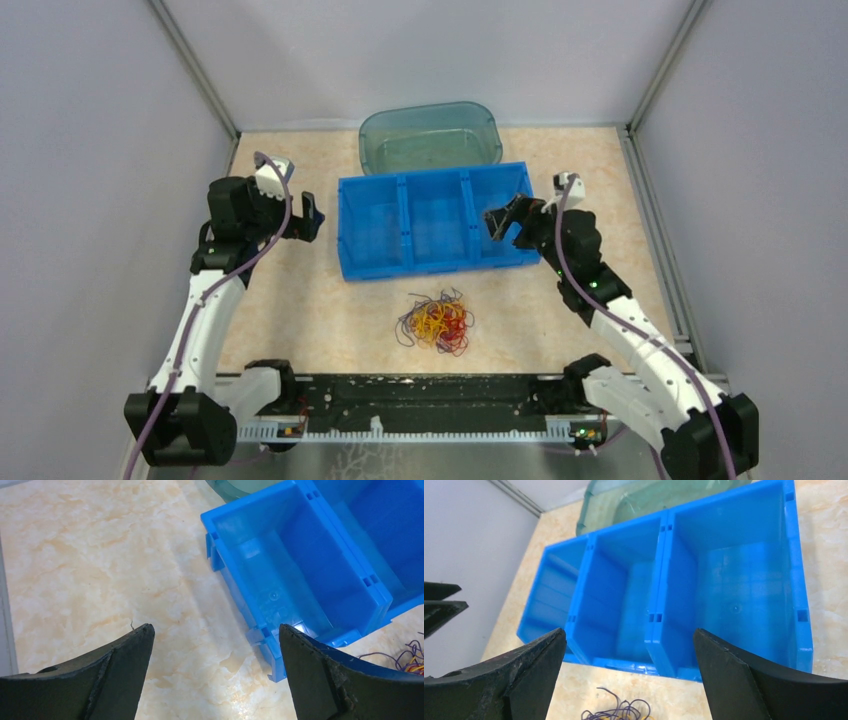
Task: Untangle the cables
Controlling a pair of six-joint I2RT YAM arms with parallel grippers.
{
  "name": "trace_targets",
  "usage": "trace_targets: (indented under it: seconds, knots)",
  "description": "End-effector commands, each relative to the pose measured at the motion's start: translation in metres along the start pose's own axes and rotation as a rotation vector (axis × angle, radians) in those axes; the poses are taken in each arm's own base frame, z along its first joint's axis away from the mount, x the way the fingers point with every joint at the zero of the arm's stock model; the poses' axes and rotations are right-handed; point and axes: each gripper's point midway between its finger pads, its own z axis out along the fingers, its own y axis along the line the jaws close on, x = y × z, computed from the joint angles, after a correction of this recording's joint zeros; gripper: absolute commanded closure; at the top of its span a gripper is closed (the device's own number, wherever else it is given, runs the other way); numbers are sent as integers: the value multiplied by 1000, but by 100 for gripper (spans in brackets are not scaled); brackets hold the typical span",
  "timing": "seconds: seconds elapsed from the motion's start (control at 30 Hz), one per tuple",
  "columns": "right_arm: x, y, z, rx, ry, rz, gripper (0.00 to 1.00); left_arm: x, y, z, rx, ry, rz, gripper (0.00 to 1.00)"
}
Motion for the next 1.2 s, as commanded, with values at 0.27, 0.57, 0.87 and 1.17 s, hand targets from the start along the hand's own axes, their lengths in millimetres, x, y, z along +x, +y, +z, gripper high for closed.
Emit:
trace_targets:
  seconds: [0.27,0.57,0.87,1.17]
  knots:
    - [63,26,-13,62,208,-140,1,-2,13,-7,-82,-4,-9,0]
    - [123,80,-32,-44,345,-201,20,15,-10,-7,56,51,27,0]
    - [182,110,-37,-159,489,-207,37,30,-43,-19,231,88,70,0]
    - [212,128,-32,-180,533,-200,58,44,-59,-26,302,120,114,0]
